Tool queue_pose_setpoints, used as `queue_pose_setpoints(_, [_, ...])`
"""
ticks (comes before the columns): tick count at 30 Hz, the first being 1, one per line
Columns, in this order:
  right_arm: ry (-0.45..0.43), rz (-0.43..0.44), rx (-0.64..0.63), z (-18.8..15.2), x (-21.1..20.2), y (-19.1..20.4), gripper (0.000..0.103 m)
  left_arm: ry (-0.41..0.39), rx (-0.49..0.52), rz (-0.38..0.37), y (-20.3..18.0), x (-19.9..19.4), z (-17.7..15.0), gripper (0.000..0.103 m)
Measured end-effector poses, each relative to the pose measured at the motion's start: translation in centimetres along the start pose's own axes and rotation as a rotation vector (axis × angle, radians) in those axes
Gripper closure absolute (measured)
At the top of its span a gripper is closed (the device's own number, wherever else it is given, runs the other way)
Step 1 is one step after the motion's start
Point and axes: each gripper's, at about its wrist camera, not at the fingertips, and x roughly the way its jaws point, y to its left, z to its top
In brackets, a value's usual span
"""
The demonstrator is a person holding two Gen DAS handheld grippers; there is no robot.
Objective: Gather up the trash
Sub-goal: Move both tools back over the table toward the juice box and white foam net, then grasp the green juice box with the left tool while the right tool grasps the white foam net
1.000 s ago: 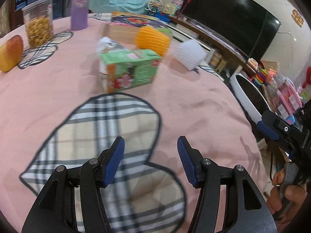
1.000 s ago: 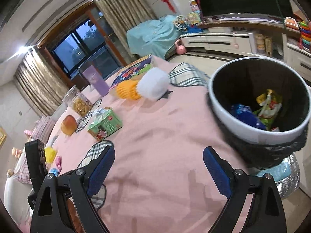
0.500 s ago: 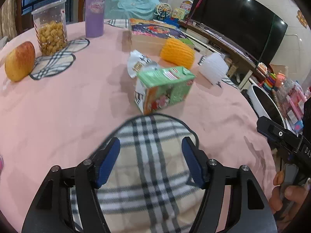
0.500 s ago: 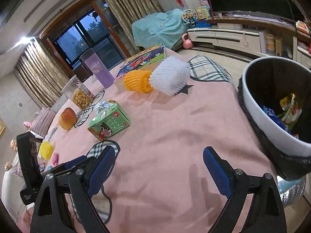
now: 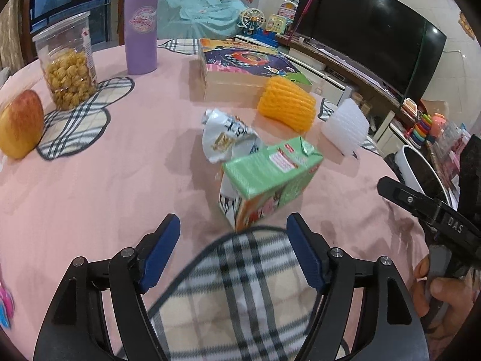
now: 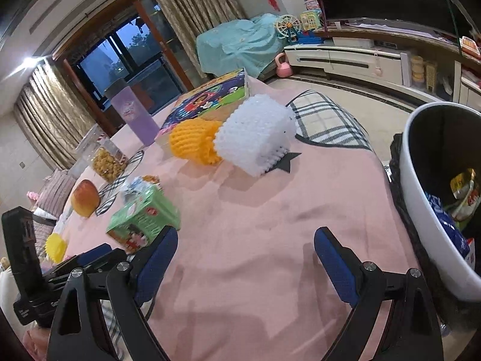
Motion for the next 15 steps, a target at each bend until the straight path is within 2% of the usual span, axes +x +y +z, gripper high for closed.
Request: queue_pose_setpoints(15, [-0.012,-0.010,0.034,4.3,4.0,-0.6,0.010,-0.016,0.031,-0.043,-1.0,1.8,1.2,0.028])
